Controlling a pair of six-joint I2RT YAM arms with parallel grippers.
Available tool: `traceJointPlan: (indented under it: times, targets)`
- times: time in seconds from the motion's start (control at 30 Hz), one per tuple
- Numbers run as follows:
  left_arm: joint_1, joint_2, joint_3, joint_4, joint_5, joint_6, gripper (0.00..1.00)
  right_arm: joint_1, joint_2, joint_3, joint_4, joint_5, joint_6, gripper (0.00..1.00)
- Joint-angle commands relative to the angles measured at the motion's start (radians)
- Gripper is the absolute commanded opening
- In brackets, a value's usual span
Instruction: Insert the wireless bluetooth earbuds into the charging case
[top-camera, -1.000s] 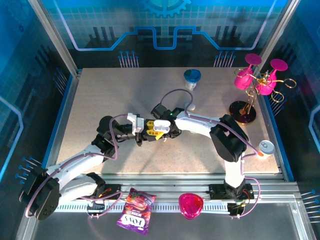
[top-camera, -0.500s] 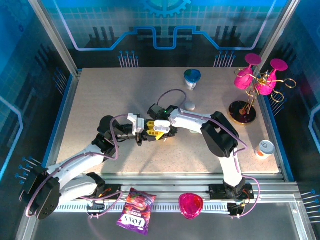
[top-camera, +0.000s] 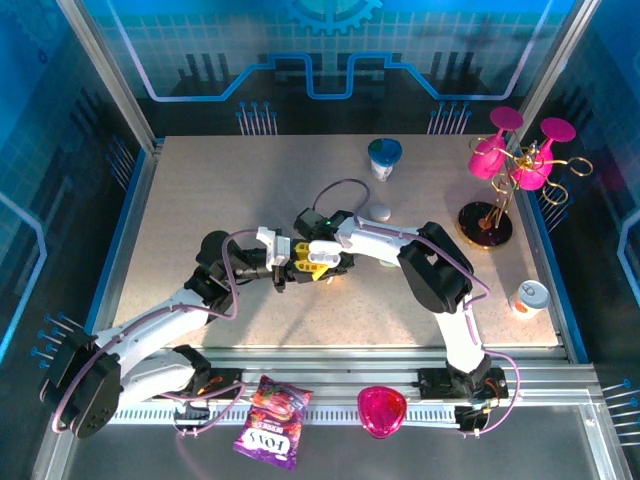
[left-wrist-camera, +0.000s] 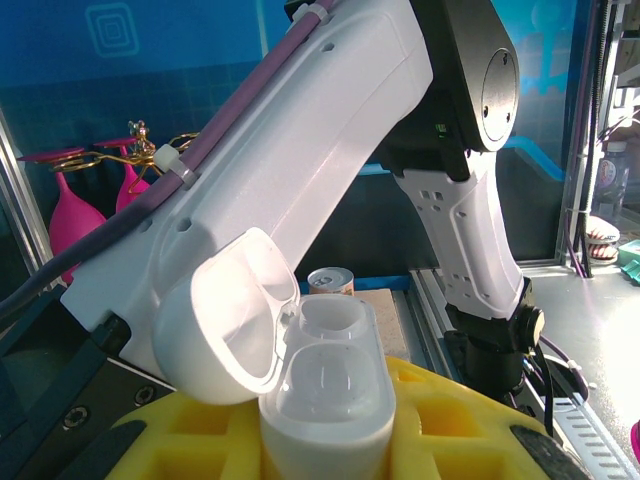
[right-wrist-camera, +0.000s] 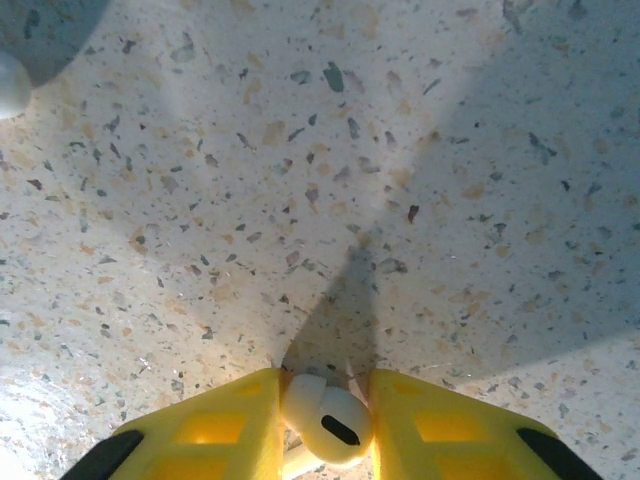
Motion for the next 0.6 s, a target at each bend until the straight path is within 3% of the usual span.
traceJointPlan:
  times: [0.0,0.27,0.57]
  targets:
    - [-0.005,0.005,0.004,0.015,0.016,0.027,0.14,0.006,0.020,0.020,-0.037,-0.004,-0.006,0.25]
    - [-0.005,0.015,-0.008,0.028,-0.014,0.026,0.14,-0.014,-0.104,-0.059,0.004,0.021,-0.008,0.25]
    - [0.005,0.047,-0.009,0.015,-0.052,0.017,0.13,-0.124,-0.363,-0.221,0.030,0.102,-0.020,0.24]
